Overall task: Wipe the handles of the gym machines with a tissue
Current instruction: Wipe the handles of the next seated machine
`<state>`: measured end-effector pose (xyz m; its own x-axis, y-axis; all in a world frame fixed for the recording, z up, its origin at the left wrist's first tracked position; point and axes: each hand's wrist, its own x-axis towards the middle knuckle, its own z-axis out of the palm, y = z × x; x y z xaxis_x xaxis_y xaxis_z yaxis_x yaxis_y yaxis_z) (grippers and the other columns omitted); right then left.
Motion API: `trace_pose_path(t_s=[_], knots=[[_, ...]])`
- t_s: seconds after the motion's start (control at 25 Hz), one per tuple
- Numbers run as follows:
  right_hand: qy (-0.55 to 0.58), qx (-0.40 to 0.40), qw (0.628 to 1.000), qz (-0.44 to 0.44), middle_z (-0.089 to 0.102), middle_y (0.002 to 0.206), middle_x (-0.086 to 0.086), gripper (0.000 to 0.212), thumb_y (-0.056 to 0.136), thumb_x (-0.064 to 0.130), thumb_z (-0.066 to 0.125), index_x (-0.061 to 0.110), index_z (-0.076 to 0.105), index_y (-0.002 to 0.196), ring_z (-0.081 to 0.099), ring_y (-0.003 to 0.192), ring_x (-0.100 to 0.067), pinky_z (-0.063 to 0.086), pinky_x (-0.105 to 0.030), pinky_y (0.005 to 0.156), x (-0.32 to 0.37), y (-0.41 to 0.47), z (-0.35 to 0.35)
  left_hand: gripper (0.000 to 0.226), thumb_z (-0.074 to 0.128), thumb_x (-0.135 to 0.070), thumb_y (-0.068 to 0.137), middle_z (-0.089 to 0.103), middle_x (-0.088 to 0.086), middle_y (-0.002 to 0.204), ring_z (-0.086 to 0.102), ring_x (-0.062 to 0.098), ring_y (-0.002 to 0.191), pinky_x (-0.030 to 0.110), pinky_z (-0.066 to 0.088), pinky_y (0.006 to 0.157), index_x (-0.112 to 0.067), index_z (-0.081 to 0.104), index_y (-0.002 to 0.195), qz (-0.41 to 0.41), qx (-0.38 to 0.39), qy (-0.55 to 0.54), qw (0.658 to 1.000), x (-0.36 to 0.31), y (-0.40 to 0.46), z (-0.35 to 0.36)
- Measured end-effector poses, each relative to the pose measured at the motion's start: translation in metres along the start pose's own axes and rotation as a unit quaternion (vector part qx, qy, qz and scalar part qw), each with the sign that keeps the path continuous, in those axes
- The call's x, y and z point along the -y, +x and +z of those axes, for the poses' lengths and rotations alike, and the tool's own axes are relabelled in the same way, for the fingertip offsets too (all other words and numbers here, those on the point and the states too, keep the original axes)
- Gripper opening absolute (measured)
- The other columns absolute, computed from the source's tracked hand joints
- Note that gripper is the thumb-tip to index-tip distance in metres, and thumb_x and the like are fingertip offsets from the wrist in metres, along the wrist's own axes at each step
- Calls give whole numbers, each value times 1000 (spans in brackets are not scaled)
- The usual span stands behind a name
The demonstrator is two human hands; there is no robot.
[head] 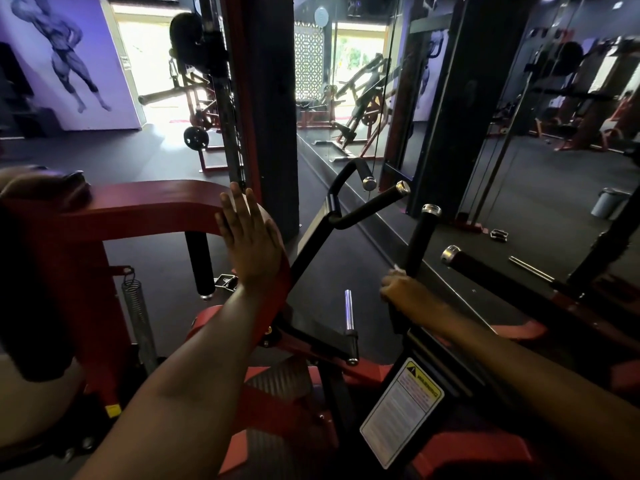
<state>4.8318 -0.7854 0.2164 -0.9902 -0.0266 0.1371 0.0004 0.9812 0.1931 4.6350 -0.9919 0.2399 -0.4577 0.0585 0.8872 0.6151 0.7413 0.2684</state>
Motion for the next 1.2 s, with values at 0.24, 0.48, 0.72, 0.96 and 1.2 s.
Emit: trace_pose_path(t_s=[0.24, 0.48, 0.72, 0.96, 1.2], knots=[[203, -160, 962, 92, 61, 99, -3, 18, 93, 13, 46, 12, 64, 96, 59, 93, -13, 49, -27, 90, 13, -36, -19, 56, 46, -20, 100, 22, 24, 156, 16, 39, 146, 50, 7, 120, 2, 29, 148, 3, 3, 2, 1000, 1, 0, -2], [133, -270, 868, 395, 53, 116, -20, 18, 92, 3, 46, -1, 57, 106, 53, 106, -32, 48, -32, 89, -49, 41, -76, 56, 49, -16, 99, 22, 25, 155, 15, 39, 146, 46, 1, 120, 3, 30, 148, -6, -7, -11, 1000, -6, 0, -9], [260, -269, 812, 449, 43, 123, -22, 33, 101, 12, 26, -2, 36, 129, 42, 113, -37, 36, -39, 90, -23, 42, -53, 54, 41, -22, 102, 19, 24, 157, 8, 35, 147, 47, 2, 121, -1, 27, 150, -9, 5, -9, 1000, -3, -1, -5], [166, -204, 861, 435, 47, 123, -21, 32, 90, 1, 53, -2, 47, 121, 55, 107, -28, 44, -24, 83, 19, 12, -36, 54, 45, -21, 100, 24, 24, 155, 14, 36, 146, 47, 7, 120, 0, 31, 148, 3, -19, 0, 1000, 0, -1, 0], [355, -140, 785, 488, 62, 91, -11, 7, 90, 6, 54, 2, 60, 92, 61, 94, -25, 43, -27, 69, 51, -43, -5, 56, 47, -20, 100, 22, 23, 156, 2, 29, 147, 48, 6, 121, -1, 29, 149, 0, -17, -10, 1000, 2, -2, 3]])
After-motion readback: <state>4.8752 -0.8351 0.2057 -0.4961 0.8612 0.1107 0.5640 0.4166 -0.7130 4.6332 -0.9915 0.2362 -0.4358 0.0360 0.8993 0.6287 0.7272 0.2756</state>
